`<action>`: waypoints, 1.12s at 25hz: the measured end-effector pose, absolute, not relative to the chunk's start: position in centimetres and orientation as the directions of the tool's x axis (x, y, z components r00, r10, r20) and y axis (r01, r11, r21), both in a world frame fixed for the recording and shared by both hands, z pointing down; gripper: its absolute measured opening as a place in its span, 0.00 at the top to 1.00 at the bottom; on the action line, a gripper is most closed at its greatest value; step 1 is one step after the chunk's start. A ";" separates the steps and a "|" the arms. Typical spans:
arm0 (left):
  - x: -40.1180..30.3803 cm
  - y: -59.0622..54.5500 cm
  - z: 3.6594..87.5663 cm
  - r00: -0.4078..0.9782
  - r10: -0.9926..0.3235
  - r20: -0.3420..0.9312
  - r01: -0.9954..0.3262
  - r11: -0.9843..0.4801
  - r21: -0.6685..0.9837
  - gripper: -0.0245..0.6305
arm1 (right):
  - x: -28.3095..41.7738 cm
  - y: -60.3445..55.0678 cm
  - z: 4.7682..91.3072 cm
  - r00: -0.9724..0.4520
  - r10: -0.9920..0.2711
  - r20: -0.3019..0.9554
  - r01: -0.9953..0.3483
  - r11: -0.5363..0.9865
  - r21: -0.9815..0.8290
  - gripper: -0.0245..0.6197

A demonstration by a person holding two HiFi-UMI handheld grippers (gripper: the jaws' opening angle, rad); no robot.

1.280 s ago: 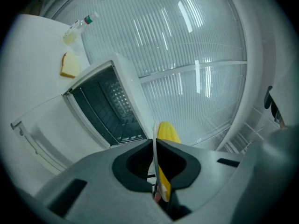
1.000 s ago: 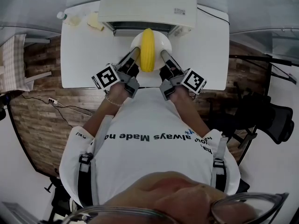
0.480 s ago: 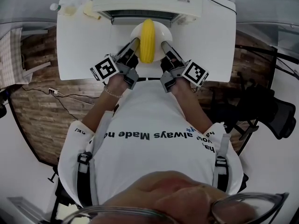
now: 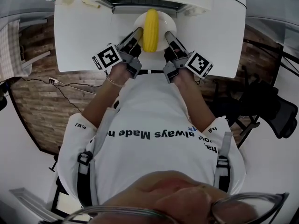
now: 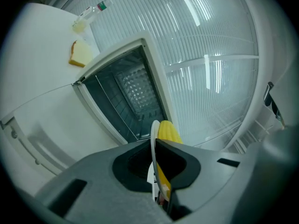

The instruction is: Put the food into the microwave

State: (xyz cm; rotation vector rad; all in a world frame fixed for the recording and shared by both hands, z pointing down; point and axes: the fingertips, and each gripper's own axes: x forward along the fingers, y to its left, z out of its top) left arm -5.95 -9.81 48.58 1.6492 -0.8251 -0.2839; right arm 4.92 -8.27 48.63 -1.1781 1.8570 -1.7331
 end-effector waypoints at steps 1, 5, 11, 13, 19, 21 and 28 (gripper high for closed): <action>-5.9 -9.9 49.0 0.718 -0.648 0.254 -0.359 -0.033 0.933 0.93 | 5.0 -8.4 49.0 -0.597 -0.749 0.287 -0.336 -0.092 -0.937 0.92; -5.9 -10.7 50.3 0.718 -0.644 0.265 -0.365 -0.024 0.931 0.93 | 5.0 -9.2 50.3 -0.595 -0.746 0.300 -0.345 -0.101 -0.933 0.92; -5.5 -11.7 52.2 0.717 -0.641 0.274 -0.376 -0.024 0.926 0.93 | 5.3 -10.1 52.3 -0.587 -0.746 0.315 -0.351 -0.116 -0.929 0.92; -5.6 -12.2 53.0 0.714 -0.641 0.282 -0.380 -0.018 0.925 0.93 | 5.3 -10.6 53.1 -0.585 -0.745 0.321 -0.351 -0.124 -0.928 0.92; -5.8 -14.7 55.2 0.703 -0.645 0.301 -0.401 -0.010 0.916 0.93 | 5.1 -13.1 55.5 -0.576 -0.745 0.337 -0.351 -0.147 -0.925 0.92; -5.7 -15.1 56.0 0.701 -0.645 0.305 -0.406 -0.009 0.914 0.93 | 5.2 -13.5 56.3 -0.572 -0.746 0.342 -0.354 -0.151 -0.923 0.92; -6.0 -16.5 58.1 0.692 -0.645 0.323 -0.425 -0.003 0.905 0.93 | 4.9 -14.9 58.7 -0.565 -0.742 0.360 -0.363 -0.168 -0.916 0.92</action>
